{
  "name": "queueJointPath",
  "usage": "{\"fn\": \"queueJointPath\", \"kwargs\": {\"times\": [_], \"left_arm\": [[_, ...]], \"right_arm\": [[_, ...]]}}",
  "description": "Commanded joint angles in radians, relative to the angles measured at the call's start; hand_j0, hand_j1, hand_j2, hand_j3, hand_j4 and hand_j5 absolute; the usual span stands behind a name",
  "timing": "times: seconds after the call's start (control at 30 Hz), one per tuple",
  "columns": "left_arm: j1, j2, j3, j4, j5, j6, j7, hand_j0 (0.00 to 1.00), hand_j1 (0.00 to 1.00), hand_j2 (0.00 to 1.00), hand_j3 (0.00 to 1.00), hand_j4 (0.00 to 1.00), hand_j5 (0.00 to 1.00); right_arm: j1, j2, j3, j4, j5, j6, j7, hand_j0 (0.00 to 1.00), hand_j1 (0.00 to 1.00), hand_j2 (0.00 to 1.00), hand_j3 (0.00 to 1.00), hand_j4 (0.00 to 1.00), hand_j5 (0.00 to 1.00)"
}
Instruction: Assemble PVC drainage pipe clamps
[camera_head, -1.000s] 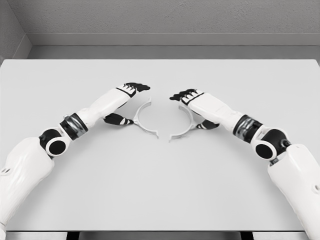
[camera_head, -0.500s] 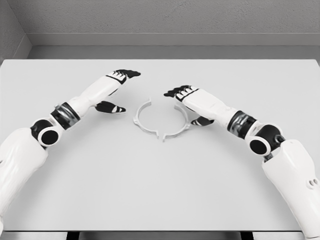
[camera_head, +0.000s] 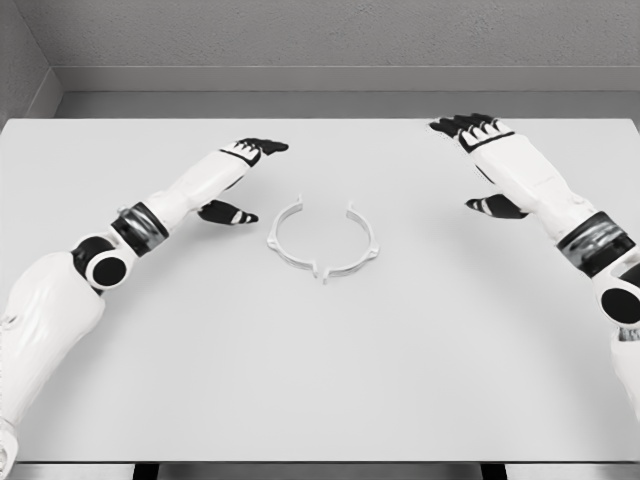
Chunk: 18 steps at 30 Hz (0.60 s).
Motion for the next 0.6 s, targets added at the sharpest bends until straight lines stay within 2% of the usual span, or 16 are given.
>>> {"fn": "queueJointPath", "kwargs": {"times": [0.0, 0.07, 0.17, 0.3, 0.57], "left_arm": [[0.000, -0.010, -0.001, 0.011, 0.005, 0.000, 0.001, 1.00, 1.00, 1.00, 1.00, 1.00, 1.00], [0.000, -0.021, -0.001, 0.012, 0.005, 0.000, 0.001, 1.00, 1.00, 1.00, 1.00, 1.00, 1.00], [0.000, -0.024, -0.007, 0.014, 0.005, 0.000, 0.001, 1.00, 1.00, 1.00, 1.00, 1.00, 1.00], [0.002, -0.032, -0.007, 0.014, 0.005, 0.000, 0.001, 1.00, 1.00, 1.00, 1.00, 1.00, 1.00], [0.003, -0.036, -0.007, 0.014, 0.005, 0.000, 0.001, 1.00, 1.00, 1.00, 1.00, 1.00, 1.00]], "right_arm": [[0.002, -0.011, -0.107, -0.064, -0.019, -0.036, -0.001, 1.00, 1.00, 1.00, 1.00, 1.00, 1.00], [0.026, -0.031, -0.127, -0.064, -0.021, -0.097, 0.001, 1.00, 1.00, 1.00, 1.00, 1.00, 1.00], [0.066, -0.043, -0.206, -0.059, -0.019, -0.209, 0.001, 1.00, 1.00, 1.00, 1.00, 1.00, 1.00], [0.114, -0.054, -0.262, -0.055, -0.019, -0.214, 0.001, 1.00, 1.00, 1.00, 1.00, 1.00, 1.00], [0.111, -0.052, -0.252, -0.055, -0.021, -0.214, 0.002, 1.00, 1.00, 1.00, 1.00, 1.00, 1.00]]}}
